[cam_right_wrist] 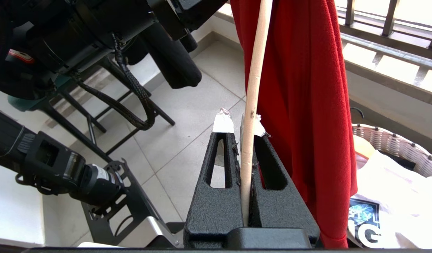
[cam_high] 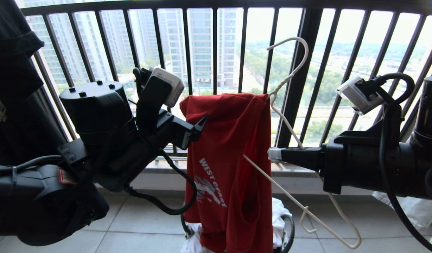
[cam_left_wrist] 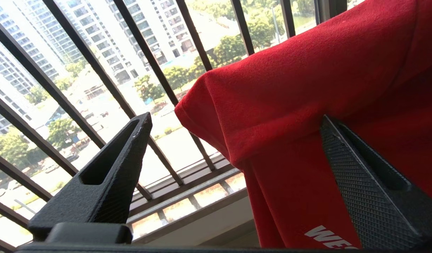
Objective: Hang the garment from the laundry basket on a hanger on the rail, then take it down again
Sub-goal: Hang the clothes on the clothes rack
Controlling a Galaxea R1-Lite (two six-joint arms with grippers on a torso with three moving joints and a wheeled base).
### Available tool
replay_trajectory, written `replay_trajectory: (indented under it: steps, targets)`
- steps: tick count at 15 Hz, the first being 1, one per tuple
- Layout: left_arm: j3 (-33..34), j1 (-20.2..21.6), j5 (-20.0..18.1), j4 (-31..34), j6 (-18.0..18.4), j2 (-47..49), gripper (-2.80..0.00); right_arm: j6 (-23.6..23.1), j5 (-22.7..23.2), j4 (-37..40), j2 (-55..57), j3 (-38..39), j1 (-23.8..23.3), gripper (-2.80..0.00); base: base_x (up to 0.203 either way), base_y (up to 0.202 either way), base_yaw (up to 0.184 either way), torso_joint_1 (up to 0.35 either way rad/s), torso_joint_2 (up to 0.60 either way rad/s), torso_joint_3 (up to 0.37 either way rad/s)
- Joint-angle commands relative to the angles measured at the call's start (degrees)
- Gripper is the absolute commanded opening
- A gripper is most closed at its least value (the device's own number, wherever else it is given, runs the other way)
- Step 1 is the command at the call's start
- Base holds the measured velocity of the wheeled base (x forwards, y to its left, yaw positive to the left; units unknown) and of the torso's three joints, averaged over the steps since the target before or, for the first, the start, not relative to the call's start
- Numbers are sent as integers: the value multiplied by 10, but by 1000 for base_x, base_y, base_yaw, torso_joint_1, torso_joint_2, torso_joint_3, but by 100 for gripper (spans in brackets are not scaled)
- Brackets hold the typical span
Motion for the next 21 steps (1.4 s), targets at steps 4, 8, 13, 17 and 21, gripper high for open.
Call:
replay_trajectory:
  steps: [4, 8, 13, 17, 21]
  targets:
    - [19, -22, -2, -2, 0, -7, 0, 1, 1, -1, -1, 0, 0, -280, 0, 0, 0, 0, 0, 0]
    - [16, -29, -1, -3, -3, 1, 0, 1, 1, -1, -6, 0, 0, -280, 0, 0, 0, 0, 0, 0]
    - [2, -23, 1, -3, -16, -3, 0, 0, 1, -1, -6, 0, 1, -280, 0, 0, 0, 0, 0, 0]
    - [-9, -16, 2, -3, -24, 1, 0, 1, 1, 0, -8, 1, 8, -280, 0, 0, 0, 0, 0, 0]
    - [-8, -16, 2, -3, -25, 3, 0, 0, 1, 10, -16, 0, 12, -280, 0, 0, 0, 0, 0, 0]
